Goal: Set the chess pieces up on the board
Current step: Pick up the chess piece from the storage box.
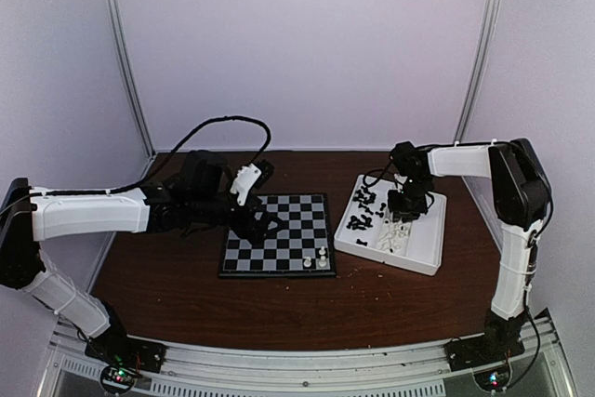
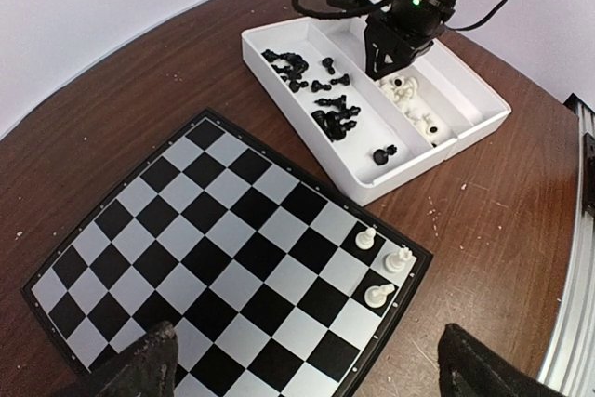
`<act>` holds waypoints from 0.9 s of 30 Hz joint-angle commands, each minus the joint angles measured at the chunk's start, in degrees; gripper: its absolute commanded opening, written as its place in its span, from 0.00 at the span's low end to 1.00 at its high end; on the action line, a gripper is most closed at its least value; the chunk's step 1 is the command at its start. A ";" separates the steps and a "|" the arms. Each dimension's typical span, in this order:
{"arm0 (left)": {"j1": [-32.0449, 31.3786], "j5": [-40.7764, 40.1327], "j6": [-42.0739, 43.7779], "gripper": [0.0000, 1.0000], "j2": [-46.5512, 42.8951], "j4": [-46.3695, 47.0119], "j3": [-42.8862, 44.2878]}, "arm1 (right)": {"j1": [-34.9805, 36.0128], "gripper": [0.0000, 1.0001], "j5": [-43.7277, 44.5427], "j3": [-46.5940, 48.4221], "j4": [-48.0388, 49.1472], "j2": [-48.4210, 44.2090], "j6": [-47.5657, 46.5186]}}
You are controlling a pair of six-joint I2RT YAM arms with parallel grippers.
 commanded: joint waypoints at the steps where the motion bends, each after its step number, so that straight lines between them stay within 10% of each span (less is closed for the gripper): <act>1: -0.21 0.01 0.82 0.98 -0.77 1.16 0.17 | 0.28 0.28 1.26 -1.52 -0.85 -1.79 -0.36; 27: -0.25 -0.49 0.74 0.98 -1.45 1.05 -0.81 | 0.36 0.01 1.79 -3.23 0.92 -4.20 -1.32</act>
